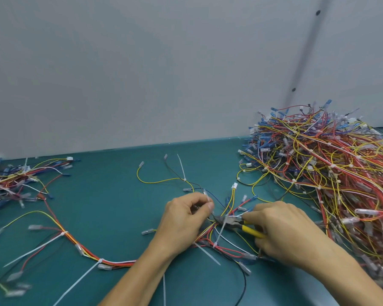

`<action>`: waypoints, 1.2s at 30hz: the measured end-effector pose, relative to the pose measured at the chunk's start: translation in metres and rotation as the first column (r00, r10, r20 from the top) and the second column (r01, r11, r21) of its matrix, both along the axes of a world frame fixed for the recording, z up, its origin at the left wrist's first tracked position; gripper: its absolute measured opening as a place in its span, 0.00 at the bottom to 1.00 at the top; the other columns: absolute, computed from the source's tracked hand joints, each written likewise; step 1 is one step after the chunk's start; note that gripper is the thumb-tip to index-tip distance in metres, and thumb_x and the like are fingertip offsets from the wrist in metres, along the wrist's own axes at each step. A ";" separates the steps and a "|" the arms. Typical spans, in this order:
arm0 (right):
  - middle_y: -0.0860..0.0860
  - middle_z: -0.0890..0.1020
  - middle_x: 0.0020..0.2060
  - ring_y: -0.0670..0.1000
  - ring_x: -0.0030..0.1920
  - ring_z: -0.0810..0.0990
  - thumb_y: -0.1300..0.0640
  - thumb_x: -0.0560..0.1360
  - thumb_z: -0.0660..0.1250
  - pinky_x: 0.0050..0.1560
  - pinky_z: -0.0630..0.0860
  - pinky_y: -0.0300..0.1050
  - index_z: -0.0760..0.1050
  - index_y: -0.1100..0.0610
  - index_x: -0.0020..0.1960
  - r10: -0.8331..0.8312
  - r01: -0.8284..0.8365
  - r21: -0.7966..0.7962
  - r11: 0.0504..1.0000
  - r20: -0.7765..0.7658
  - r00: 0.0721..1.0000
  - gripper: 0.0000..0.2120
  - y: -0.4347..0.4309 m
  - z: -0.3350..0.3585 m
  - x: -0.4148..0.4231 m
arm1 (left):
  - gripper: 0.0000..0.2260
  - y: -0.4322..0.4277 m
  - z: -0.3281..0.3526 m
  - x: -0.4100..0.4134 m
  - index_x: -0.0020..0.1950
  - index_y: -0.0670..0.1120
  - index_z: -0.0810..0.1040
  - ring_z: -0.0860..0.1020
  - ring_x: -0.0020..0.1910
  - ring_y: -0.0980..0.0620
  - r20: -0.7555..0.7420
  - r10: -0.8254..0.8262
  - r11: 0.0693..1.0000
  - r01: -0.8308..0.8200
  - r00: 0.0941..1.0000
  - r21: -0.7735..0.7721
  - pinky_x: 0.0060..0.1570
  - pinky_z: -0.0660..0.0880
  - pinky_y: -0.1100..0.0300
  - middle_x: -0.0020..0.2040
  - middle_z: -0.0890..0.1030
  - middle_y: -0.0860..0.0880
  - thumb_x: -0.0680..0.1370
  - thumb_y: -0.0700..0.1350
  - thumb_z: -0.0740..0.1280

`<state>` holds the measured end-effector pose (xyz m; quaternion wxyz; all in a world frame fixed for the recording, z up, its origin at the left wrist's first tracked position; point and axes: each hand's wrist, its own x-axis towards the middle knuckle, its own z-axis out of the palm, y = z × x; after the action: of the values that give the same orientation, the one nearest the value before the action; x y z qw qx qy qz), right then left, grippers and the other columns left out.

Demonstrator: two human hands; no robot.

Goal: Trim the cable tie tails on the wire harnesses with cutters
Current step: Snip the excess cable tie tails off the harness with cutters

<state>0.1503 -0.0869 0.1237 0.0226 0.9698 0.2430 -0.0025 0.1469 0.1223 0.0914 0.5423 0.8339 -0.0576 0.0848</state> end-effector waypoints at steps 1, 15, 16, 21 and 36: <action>0.46 0.72 0.43 0.53 0.49 0.75 0.52 0.70 0.60 0.38 0.65 0.44 0.67 0.48 0.46 -0.009 0.009 0.015 1.000 -0.006 1.000 0.06 0.000 0.001 0.000 | 0.06 0.001 0.003 0.000 0.39 0.47 0.80 0.72 0.29 0.55 -0.003 0.022 0.997 -0.022 1.000 -0.070 0.34 0.70 0.62 0.29 0.77 0.53 0.76 0.41 0.69; 0.42 0.73 0.49 0.48 0.56 0.75 0.42 0.72 0.59 0.50 0.75 0.45 0.68 0.42 0.62 -0.066 0.058 0.087 0.995 0.098 0.993 0.18 -0.012 0.038 -0.026 | 0.06 0.018 0.042 -0.009 0.36 0.43 0.70 0.65 0.24 0.51 -0.166 -0.069 0.829 -0.036 0.984 -0.558 0.29 0.63 0.58 0.27 0.69 0.47 0.65 0.34 0.56; 0.43 0.73 0.48 0.49 0.55 0.76 0.41 0.72 0.59 0.50 0.75 0.45 0.69 0.43 0.59 -0.050 0.044 0.077 0.996 0.076 0.996 0.17 -0.012 0.038 -0.028 | 0.06 0.018 0.041 -0.011 0.36 0.43 0.71 0.63 0.25 0.51 -0.154 -0.104 0.839 0.004 0.983 -0.545 0.29 0.62 0.58 0.26 0.68 0.48 0.62 0.36 0.57; 0.44 0.73 0.49 0.51 0.56 0.75 0.45 0.71 0.58 0.50 0.74 0.47 0.69 0.46 0.58 -0.009 0.010 0.002 1.000 -0.038 0.999 0.16 -0.007 0.036 -0.040 | 0.06 0.014 0.019 -0.022 0.42 0.45 0.78 0.62 0.26 0.54 -0.125 -0.182 0.956 0.146 0.975 -0.255 0.30 0.66 0.65 0.26 0.65 0.52 0.66 0.40 0.65; 0.45 0.66 0.47 0.51 0.57 0.75 0.43 0.73 0.57 0.41 0.65 0.45 0.63 0.45 0.57 -0.161 0.162 0.002 0.987 -0.080 0.984 0.14 0.019 0.016 -0.061 | 0.02 0.005 0.009 -0.021 0.44 0.49 0.85 0.76 0.31 0.56 -0.164 -0.210 0.974 0.220 0.964 0.047 0.39 0.73 0.62 0.30 0.80 0.55 0.73 0.45 0.73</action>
<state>0.0890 -0.0677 0.1394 0.0087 0.9855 0.1644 -0.0419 0.1257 0.1272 0.1003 0.5237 0.8440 -0.1076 -0.0428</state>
